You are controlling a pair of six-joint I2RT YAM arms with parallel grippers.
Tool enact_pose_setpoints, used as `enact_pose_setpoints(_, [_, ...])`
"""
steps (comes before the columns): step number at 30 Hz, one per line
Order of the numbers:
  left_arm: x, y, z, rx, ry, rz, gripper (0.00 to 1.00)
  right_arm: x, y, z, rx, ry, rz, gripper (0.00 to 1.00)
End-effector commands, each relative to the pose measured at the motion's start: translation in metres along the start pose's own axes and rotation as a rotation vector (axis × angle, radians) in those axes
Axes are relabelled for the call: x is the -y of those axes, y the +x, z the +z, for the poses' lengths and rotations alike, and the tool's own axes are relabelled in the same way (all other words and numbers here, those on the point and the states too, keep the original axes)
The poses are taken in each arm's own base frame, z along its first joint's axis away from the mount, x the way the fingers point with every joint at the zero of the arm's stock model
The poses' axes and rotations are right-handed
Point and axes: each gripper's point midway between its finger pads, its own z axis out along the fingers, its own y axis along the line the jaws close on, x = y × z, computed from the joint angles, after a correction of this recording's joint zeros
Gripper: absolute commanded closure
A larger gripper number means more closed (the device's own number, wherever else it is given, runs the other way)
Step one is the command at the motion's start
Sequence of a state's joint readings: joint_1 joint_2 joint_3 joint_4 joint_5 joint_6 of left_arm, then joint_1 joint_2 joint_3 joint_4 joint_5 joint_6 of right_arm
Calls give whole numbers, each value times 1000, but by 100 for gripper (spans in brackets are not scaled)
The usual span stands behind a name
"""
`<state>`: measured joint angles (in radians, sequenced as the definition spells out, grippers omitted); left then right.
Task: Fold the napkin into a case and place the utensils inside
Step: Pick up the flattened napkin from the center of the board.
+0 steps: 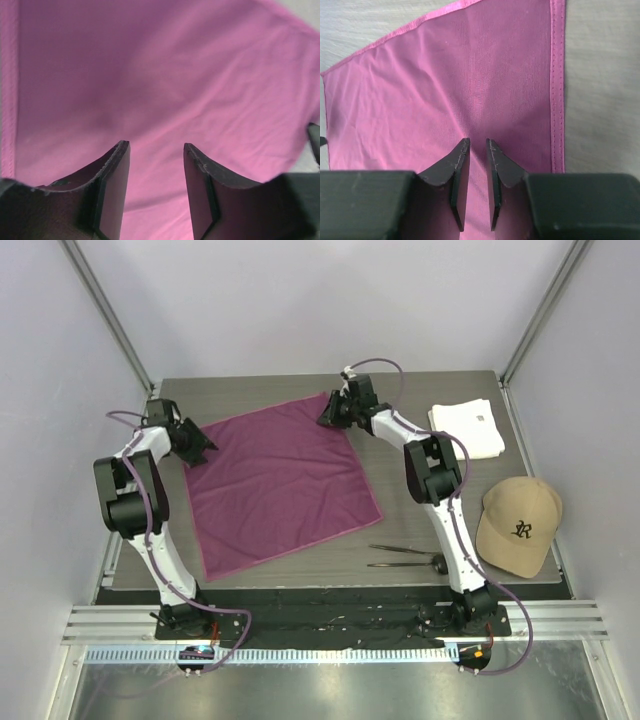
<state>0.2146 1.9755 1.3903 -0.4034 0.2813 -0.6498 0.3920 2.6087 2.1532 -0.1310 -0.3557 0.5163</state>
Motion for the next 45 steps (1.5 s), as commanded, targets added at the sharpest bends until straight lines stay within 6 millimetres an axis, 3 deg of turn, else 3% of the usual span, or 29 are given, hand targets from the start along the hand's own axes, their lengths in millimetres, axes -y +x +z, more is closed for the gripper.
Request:
enact_pose_setpoints(1, [20, -38, -27, 136, 49, 13, 48, -3, 8, -29, -21, 57, 1, 74])
enact_pose_setpoints(4, [11, -65, -35, 185, -3, 34, 49, -3, 12, -45, -29, 76, -39, 74])
enact_pose_setpoints(6, [16, -90, -40, 234, -6, 123, 50, -14, -4, -53, -1, 56, -102, 74])
enact_pose_setpoints(7, [5, -90, -26, 213, -47, 142, 50, -17, -10, -54, 10, 50, -125, 72])
enact_pose_setpoints(8, [14, -108, -31, 246, -42, 175, 52, -21, -17, -54, 19, 45, -144, 71])
enact_pose_setpoints(10, [12, -113, -21, 217, -67, 219, 53, -30, -43, -53, 64, 36, -228, 67])
enact_pose_setpoints(11, [12, -126, -12, 237, -88, 233, 54, -37, -61, -56, 94, 43, -253, 65])
enact_pose_setpoints(12, [10, -131, -8, 247, -108, 246, 53, -28, -62, -51, 97, 72, -263, 62])
enact_pose_setpoints(14, [4, -142, 6, 258, -154, 272, 53, -35, -82, -53, 132, 66, -332, 53])
enact_pose_setpoints(17, [0, -147, 18, 268, -191, 279, 55, -20, -92, -52, 153, 128, -381, 50])
enact_pose_setpoints(22, [-16, -147, 37, 301, -337, 316, 53, -5, -105, -56, 179, 172, -414, 47])
enact_pose_setpoints(28, [-25, -141, 55, 289, -386, 318, 53, 3, -109, -51, 186, 192, -458, 47])
enact_pose_setpoints(33, [-37, -127, 64, 221, -418, 337, 53, 20, -102, -40, 178, 234, -451, 44])
enact_pose_setpoints(40, [-41, -101, 62, 103, -400, 372, 48, 25, -91, -28, 164, 230, -419, 43])
enact_pose_setpoints(45, [-49, -92, 70, 63, -414, 382, 50, 32, -84, -18, 162, 258, -418, 36])
